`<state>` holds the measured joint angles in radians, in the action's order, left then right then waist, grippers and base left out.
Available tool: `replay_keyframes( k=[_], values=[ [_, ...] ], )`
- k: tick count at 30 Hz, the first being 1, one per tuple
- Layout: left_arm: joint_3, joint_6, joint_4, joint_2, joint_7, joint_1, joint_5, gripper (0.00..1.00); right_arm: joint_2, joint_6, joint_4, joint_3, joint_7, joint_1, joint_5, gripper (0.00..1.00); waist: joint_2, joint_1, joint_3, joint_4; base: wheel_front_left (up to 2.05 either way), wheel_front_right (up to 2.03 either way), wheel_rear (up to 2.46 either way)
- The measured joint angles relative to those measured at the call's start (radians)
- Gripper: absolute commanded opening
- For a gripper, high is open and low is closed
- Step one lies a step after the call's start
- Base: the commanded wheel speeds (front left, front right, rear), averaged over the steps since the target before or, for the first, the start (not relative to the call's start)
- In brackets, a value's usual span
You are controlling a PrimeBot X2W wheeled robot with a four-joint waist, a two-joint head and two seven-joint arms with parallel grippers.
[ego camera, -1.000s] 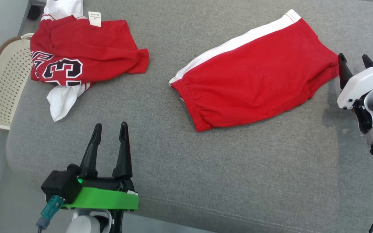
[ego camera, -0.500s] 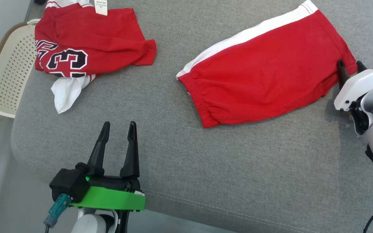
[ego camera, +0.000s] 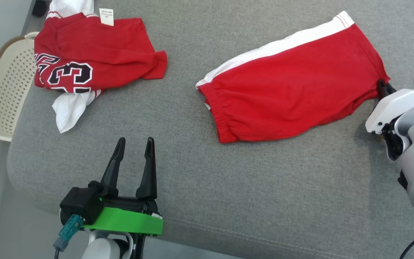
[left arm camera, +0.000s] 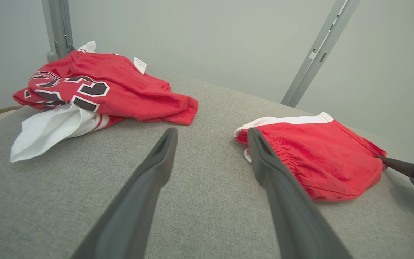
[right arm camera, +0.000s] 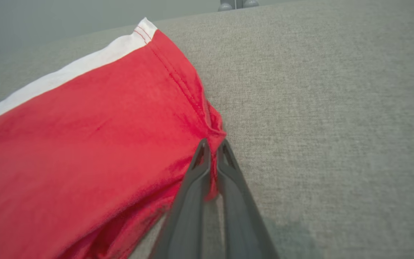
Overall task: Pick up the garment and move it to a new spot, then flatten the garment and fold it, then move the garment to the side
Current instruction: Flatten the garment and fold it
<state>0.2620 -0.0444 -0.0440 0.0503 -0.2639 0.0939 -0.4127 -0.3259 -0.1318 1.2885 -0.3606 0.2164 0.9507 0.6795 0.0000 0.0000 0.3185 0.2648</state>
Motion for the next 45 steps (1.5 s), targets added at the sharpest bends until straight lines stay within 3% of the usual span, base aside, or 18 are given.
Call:
replay_keyframes(
  k=[8,15,23,30,31,32,33,40,45],
  values=[
    [-0.011,0.000,-0.015,0.000,0.000,-0.017,0.018,1.00,0.047,0.000,-0.016,0.038,0.038,-0.096,0.028,0.00,0.0000,0.0000,-0.050,-0.048,0.00,0.00,0.00],
    [-0.010,-0.001,-0.023,0.000,0.000,-0.031,0.027,1.00,0.066,0.000,-0.116,0.056,0.044,-0.205,0.031,0.00,0.0000,0.0000,-0.092,-0.092,0.00,0.00,0.00],
    [-0.006,-0.001,-0.036,0.000,0.000,-0.048,0.028,1.00,0.061,0.000,-0.268,0.145,0.046,-0.344,-0.037,0.00,0.0000,0.0000,-0.133,-0.136,0.00,0.00,0.00],
    [-0.016,-0.004,-0.051,0.000,0.000,-0.052,0.034,1.00,0.103,0.000,-0.338,0.208,0.044,-0.446,-0.102,0.00,0.0000,0.0000,-0.152,-0.160,0.00,0.00,0.00],
    [-0.017,-0.004,-0.052,0.000,0.000,-0.053,0.035,1.00,0.109,0.000,-0.347,0.217,0.037,-0.455,-0.109,0.06,0.0000,0.0000,-0.154,-0.162,0.00,0.00,0.00],
    [-0.017,-0.004,-0.053,0.000,0.000,-0.053,0.035,1.00,0.114,0.000,-0.358,0.225,0.030,-0.464,-0.119,0.42,0.0000,-0.0001,-0.156,-0.164,0.00,0.00,0.00],
    [-0.017,-0.004,-0.053,0.000,0.000,-0.053,0.035,1.00,0.114,0.000,-0.358,0.225,0.030,-0.464,-0.119,1.00,0.0000,-0.0001,-0.156,-0.164,0.00,0.00,0.00],
    [-0.014,-0.005,-0.077,0.000,0.000,-0.063,0.066,1.00,0.128,0.000,-0.443,0.306,-0.003,-0.525,-0.192,1.00,0.0000,-0.0001,-0.176,-0.170,0.00,0.00,0.00],
    [-0.039,0.010,-0.108,-0.001,0.000,-0.072,0.073,1.00,0.165,0.000,-0.608,0.402,0.020,-0.605,-0.295,1.00,0.0000,0.0000,-0.210,-0.174,0.00,0.00,0.00]
  ],
)
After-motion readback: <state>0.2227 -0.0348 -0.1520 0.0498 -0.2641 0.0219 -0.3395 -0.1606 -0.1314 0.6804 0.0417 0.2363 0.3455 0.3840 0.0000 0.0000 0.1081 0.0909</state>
